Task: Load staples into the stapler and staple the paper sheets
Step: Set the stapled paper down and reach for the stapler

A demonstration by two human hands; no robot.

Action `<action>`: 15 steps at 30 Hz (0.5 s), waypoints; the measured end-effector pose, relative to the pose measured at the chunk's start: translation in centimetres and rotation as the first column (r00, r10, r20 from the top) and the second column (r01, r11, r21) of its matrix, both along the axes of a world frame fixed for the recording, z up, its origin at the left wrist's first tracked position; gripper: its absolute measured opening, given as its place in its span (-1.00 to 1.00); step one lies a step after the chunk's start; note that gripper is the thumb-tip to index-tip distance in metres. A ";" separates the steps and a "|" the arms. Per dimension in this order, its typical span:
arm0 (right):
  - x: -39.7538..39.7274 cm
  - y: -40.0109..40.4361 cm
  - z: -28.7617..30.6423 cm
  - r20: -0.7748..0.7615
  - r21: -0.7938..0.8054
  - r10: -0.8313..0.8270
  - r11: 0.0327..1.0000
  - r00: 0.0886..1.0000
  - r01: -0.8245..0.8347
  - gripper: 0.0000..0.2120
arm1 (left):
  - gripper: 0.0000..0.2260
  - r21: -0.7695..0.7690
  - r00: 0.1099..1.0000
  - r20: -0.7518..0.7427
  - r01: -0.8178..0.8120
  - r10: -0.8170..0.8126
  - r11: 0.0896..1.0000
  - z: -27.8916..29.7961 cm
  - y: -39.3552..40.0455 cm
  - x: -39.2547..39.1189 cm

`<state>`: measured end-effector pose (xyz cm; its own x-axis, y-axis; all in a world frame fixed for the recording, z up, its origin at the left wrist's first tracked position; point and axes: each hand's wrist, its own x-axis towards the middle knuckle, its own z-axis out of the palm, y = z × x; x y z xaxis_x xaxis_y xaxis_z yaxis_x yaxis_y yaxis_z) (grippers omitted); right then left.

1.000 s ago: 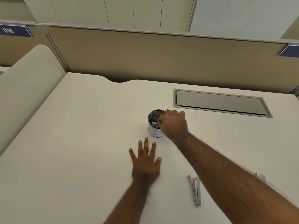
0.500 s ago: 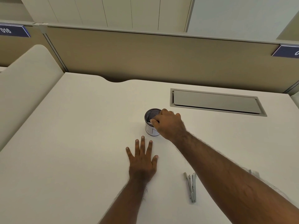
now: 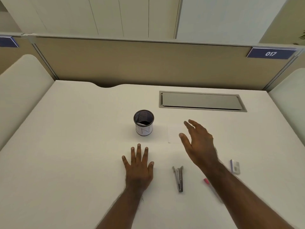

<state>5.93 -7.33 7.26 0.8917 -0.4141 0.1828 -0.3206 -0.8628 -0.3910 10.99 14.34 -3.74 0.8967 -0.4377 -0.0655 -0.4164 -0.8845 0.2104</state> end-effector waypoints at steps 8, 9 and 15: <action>-12.9 1.4 -6.3 -0.280 -0.102 -0.005 0.994 0.960 -0.025 -0.23 | -0.44 0.099 0.991 -0.030 0.134 -0.132 0.986 1.2 -1.2 -6.7; -13.9 1.9 -7.1 -0.303 -0.095 -0.002 0.995 0.953 -0.028 -0.23 | -0.44 0.104 0.989 -0.036 0.147 -0.144 0.984 1.3 -1.4 -7.4; -14.5 3.9 -10.2 -0.307 0.002 0.075 0.997 0.949 -0.078 -0.25 | -0.47 0.059 0.980 -0.095 0.180 -0.174 0.982 2.2 -3.4 -9.9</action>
